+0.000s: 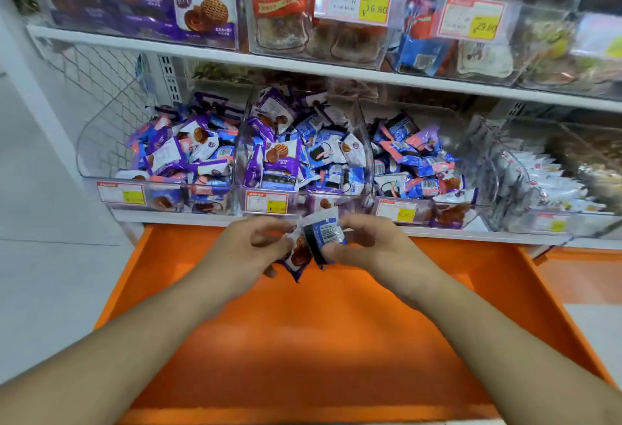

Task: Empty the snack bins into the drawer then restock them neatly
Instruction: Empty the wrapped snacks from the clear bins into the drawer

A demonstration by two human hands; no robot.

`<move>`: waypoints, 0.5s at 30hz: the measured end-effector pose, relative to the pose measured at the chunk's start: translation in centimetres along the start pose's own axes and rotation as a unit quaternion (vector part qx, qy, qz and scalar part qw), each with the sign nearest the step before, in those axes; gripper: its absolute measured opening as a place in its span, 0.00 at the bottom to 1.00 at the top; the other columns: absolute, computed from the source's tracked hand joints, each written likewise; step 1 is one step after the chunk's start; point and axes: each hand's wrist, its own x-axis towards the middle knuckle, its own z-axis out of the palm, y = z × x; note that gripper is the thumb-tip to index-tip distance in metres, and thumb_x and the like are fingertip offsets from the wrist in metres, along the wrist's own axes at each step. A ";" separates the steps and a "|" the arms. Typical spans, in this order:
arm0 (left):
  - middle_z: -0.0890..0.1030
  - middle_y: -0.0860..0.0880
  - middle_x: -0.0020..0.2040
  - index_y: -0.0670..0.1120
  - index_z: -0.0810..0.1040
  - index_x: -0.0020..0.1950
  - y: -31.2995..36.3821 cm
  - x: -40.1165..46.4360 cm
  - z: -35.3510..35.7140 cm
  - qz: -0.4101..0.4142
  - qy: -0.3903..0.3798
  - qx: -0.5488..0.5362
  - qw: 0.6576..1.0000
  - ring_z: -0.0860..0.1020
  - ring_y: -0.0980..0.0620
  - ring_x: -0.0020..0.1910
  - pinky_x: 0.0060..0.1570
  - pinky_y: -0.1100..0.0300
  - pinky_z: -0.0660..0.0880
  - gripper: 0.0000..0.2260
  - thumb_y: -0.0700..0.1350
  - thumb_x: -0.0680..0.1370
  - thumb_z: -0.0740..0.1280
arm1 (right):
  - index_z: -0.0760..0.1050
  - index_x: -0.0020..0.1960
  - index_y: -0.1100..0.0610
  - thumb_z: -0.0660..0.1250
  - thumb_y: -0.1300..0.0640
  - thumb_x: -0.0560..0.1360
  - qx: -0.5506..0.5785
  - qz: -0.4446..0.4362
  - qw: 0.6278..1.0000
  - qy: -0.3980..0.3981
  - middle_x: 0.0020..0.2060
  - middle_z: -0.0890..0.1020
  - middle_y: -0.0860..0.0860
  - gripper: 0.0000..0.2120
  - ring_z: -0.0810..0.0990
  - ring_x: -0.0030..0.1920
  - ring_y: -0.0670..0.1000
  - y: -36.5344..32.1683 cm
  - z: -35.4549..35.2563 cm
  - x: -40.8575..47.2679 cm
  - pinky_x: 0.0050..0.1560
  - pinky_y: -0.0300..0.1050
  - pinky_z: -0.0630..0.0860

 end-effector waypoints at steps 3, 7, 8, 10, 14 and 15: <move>0.88 0.52 0.50 0.55 0.83 0.61 -0.3 0.8 0.8 -0.004 -0.005 -0.043 0.999 0.85 0.46 0.52 0.45 0.50 0.83 0.09 0.48 0.81 0.71 | 0.84 0.58 0.55 0.75 0.61 0.78 -0.007 0.024 0.999 0.036 0.57 0.86 0.48 0.10 0.86 0.53 0.50 1.4 0.8 0.7 0.56 0.48 0.83; 0.86 0.55 0.55 0.61 0.82 0.64 0.4 1.3 0.6 0.008 -0.029 -0.105 0.994 0.82 0.48 0.56 0.47 0.51 0.83 0.11 0.51 0.82 0.70 | 0.82 0.59 0.51 0.77 0.60 0.77 0.015 0.029 0.997 0.071 0.53 0.87 0.47 0.12 0.86 0.52 0.52 1.7 0.6 1.5 0.56 0.54 0.84; 0.85 0.55 0.55 0.63 0.80 0.65 0.7 1.2 0.5 0.023 -0.042 -0.107 0.993 0.83 0.50 0.55 0.48 0.51 0.83 0.13 0.54 0.81 0.70 | 0.81 0.59 0.50 0.78 0.60 0.76 0.011 0.029 0.997 0.070 0.52 0.87 0.44 0.14 0.86 0.51 0.49 1.6 0.7 1.6 0.55 0.53 0.84; 0.86 0.54 0.52 0.64 0.78 0.66 1.0 1.1 0.4 0.056 -0.061 -0.066 0.994 0.84 0.53 0.51 0.52 0.50 0.81 0.16 0.56 0.78 0.71 | 0.78 0.59 0.49 0.79 0.60 0.74 0.001 0.037 0.996 0.075 0.51 0.85 0.40 0.18 0.85 0.49 0.43 1.4 0.9 1.9 0.53 0.48 0.84; 0.86 0.54 0.51 0.57 0.82 0.57 1.0 1.1 0.4 0.065 -0.044 -0.009 0.997 0.84 0.54 0.48 0.52 0.51 0.81 0.09 0.53 0.77 0.74 | 0.73 0.67 0.43 0.83 0.55 0.71 -0.055 0.041 0.997 0.037 0.59 0.79 0.45 0.30 0.83 0.56 0.48 1.4 1.2 1.9 0.57 0.50 0.83; 0.86 0.53 0.51 0.54 0.82 0.56 0.9 1.2 0.2 0.060 -0.041 -0.012 0.997 0.84 0.52 0.48 0.52 0.50 0.81 0.09 0.52 0.77 0.74 | 0.74 0.67 0.41 0.83 0.56 0.70 -0.048 0.042 0.998 0.010 0.60 0.78 0.46 0.31 0.83 0.57 0.49 1.6 1.1 1.8 0.58 0.50 0.82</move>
